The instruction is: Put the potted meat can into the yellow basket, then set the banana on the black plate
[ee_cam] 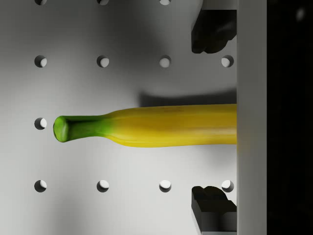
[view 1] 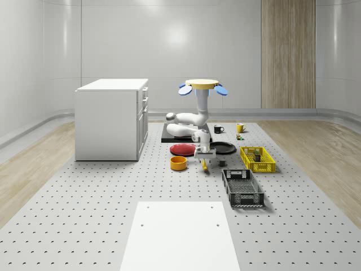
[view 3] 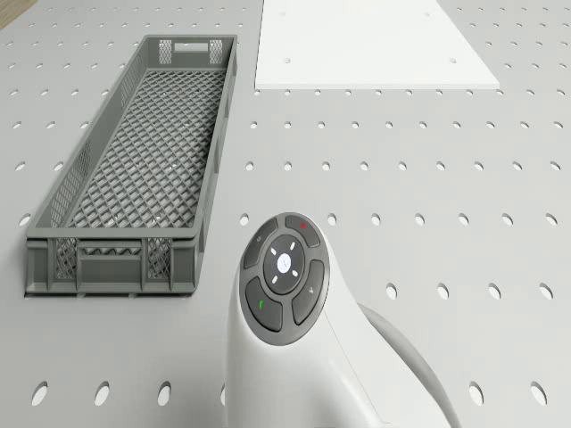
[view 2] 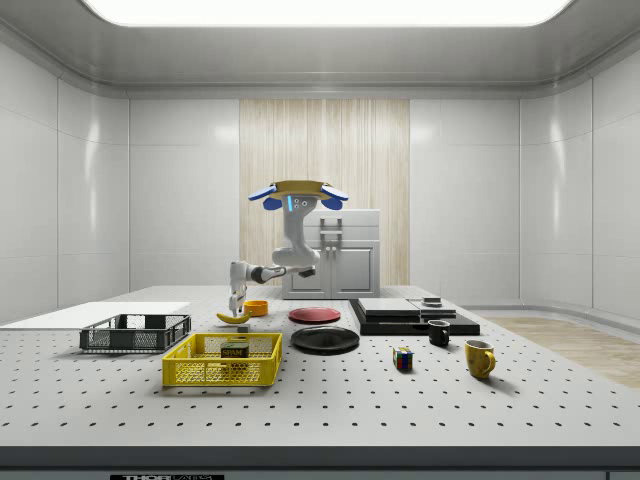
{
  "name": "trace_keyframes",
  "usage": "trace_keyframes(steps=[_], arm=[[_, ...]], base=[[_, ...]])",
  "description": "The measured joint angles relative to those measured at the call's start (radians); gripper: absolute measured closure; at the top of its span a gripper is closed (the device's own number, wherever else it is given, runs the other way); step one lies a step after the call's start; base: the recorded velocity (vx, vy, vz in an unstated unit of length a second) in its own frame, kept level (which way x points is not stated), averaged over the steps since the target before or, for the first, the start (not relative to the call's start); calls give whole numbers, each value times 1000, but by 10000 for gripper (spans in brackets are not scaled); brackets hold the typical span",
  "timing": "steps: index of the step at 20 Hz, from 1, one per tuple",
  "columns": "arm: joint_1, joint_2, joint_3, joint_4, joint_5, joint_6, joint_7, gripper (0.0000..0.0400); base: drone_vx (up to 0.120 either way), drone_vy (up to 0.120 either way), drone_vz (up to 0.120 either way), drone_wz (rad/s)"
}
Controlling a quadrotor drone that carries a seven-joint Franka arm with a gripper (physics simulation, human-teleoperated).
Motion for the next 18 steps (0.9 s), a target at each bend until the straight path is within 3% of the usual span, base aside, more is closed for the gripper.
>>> trace_keyframes(steps=[18], arm=[[-18,7,-119,48,-113,49,-9,0]], base=[[0,0,0,0]])
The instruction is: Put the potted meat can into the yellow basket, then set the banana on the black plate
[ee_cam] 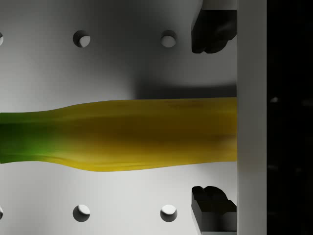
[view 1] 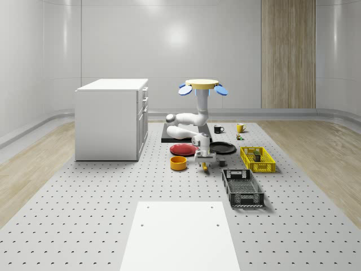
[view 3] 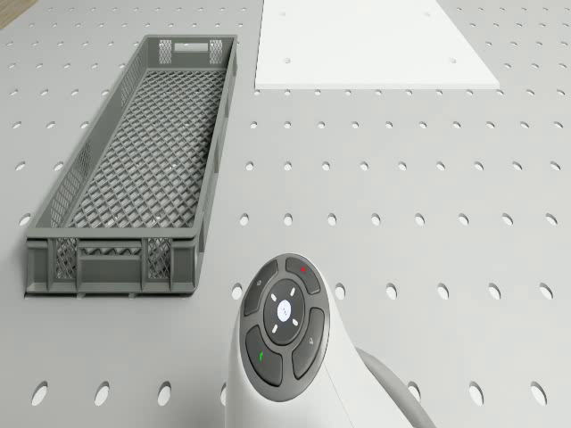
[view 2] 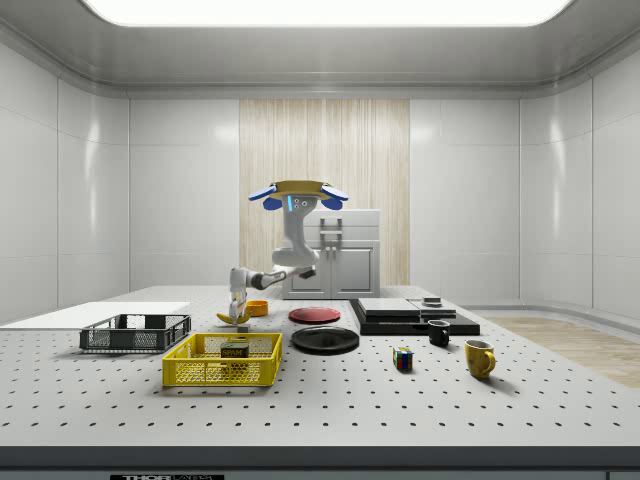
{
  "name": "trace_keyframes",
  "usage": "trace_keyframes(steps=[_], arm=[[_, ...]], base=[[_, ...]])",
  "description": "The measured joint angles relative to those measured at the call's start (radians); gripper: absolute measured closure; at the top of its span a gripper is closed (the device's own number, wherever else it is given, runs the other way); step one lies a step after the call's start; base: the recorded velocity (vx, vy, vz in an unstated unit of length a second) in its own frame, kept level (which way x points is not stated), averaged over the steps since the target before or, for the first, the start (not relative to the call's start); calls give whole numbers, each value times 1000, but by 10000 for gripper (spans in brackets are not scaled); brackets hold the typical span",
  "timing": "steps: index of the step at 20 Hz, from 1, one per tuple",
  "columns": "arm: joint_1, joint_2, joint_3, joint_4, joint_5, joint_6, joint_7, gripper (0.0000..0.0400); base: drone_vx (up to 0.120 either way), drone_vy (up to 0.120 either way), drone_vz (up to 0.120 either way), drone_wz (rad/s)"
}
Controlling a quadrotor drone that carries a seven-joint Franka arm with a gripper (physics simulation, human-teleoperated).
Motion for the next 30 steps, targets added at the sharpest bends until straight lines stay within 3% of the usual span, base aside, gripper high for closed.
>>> trace_keyframes(steps=[13,16,19,30], arm=[[5,17,-23,31,-25,6,-27,0],[3,22,-23,35,-26,3,-29,132],[3,25,-23,37,-27,1,-30,194],[16,32,18,15,2,-32,-22,202]], base=[[0,0,0,0],[0,0,0,0],[0,0,0,0],[0,0,11,0]])
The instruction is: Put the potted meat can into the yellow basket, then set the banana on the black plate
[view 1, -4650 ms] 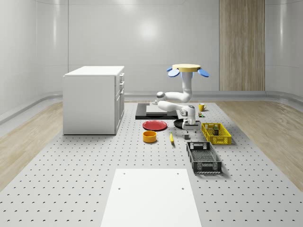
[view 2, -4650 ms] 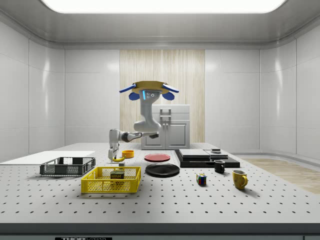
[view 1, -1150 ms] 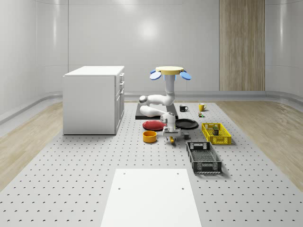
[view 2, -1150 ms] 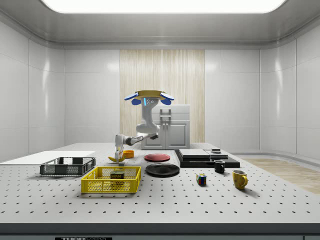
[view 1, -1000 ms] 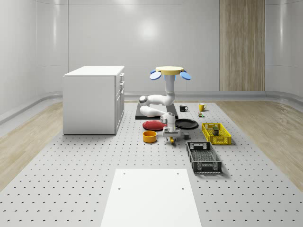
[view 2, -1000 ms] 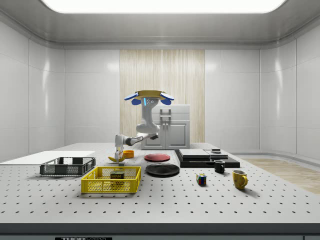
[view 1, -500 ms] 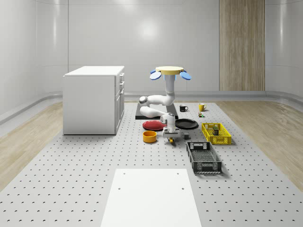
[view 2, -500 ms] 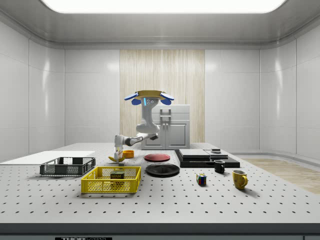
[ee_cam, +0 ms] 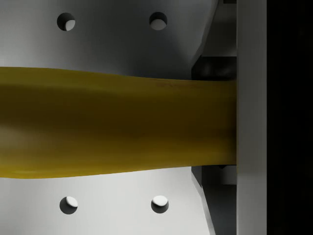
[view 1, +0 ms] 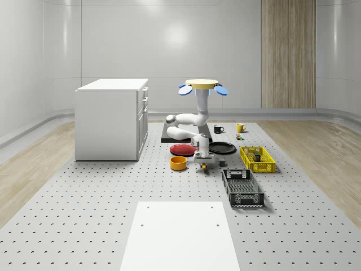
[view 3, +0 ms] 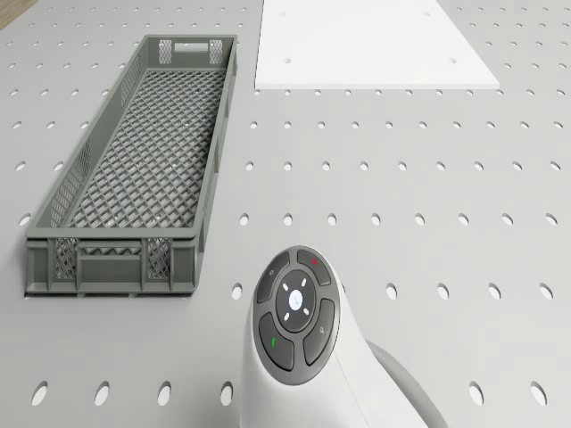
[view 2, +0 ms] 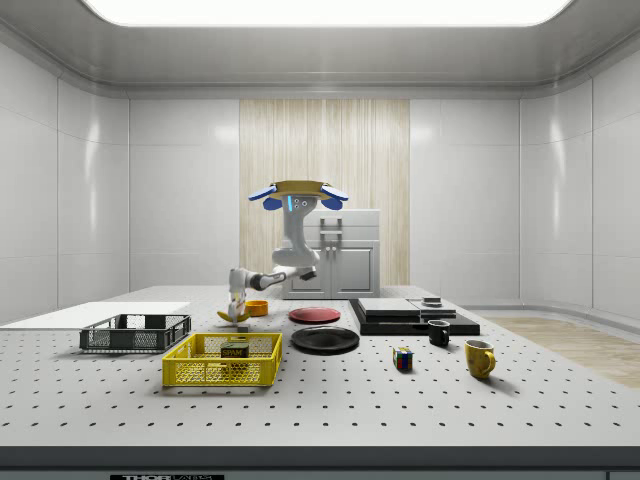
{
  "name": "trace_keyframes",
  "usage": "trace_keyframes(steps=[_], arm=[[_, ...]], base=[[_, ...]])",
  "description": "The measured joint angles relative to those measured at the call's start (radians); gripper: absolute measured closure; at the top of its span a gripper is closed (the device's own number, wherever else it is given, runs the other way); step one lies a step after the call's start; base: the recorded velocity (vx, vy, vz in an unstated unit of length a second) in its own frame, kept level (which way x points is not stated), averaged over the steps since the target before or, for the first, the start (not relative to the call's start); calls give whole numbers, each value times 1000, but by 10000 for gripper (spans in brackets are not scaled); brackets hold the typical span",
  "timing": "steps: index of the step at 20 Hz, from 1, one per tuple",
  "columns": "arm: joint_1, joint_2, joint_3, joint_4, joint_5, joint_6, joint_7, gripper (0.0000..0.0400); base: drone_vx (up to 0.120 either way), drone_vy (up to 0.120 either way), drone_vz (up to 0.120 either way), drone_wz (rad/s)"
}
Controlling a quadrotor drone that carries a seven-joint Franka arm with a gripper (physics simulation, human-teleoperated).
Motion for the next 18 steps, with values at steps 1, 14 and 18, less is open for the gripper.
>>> trace_keyframes(steps=[1,14,18], arm=[[3,0,12,-5,10,-6,0,199],[15,2,71,-31,64,-38,-9,199],[15,2,73,-31,66,-40,-10,199]], base=[[0,0,120,0],[-83,83,68,0],[-120,120,0,0]])
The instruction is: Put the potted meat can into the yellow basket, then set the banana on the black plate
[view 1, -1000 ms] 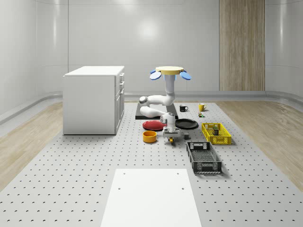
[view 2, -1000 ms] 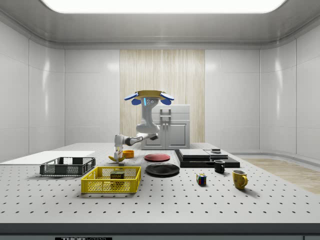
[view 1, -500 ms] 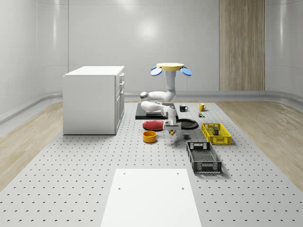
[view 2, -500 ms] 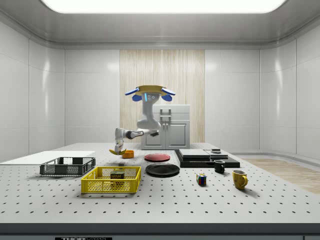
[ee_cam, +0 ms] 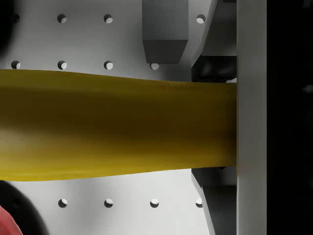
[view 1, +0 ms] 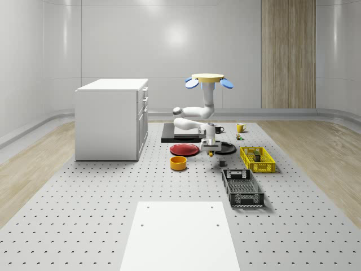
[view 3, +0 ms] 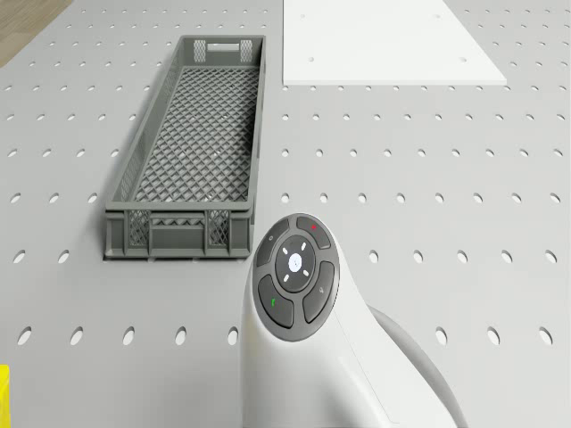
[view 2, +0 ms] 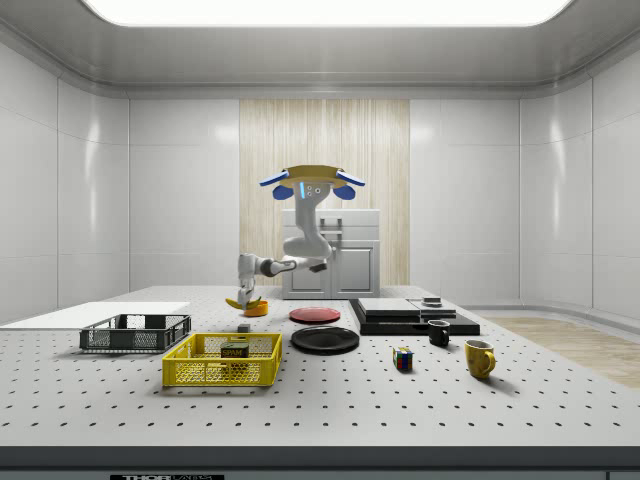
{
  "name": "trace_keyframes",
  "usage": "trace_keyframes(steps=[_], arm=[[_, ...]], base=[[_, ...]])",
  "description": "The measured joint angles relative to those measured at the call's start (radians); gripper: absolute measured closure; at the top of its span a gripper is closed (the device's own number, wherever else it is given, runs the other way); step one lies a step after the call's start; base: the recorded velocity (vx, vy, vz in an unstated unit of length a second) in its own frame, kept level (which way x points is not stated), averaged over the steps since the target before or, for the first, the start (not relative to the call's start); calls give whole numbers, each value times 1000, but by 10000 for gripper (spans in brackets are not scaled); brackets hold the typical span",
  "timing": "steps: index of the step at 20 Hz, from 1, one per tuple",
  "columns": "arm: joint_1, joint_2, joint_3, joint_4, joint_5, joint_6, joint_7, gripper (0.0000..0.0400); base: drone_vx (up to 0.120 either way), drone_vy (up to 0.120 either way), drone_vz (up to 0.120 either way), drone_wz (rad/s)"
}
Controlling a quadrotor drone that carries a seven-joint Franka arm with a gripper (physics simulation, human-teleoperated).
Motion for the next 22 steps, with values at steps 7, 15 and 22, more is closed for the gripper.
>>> trace_keyframes(steps=[7,15,22], arm=[[0,1,1,-1,1,-1,0,199],[1,1,1,-1,1,-2,-1,199],[1,2,1,-1,1,-2,-1,199]], base=[[-120,120,0,0],[-120,120,0,0],[-120,120,0,0]])
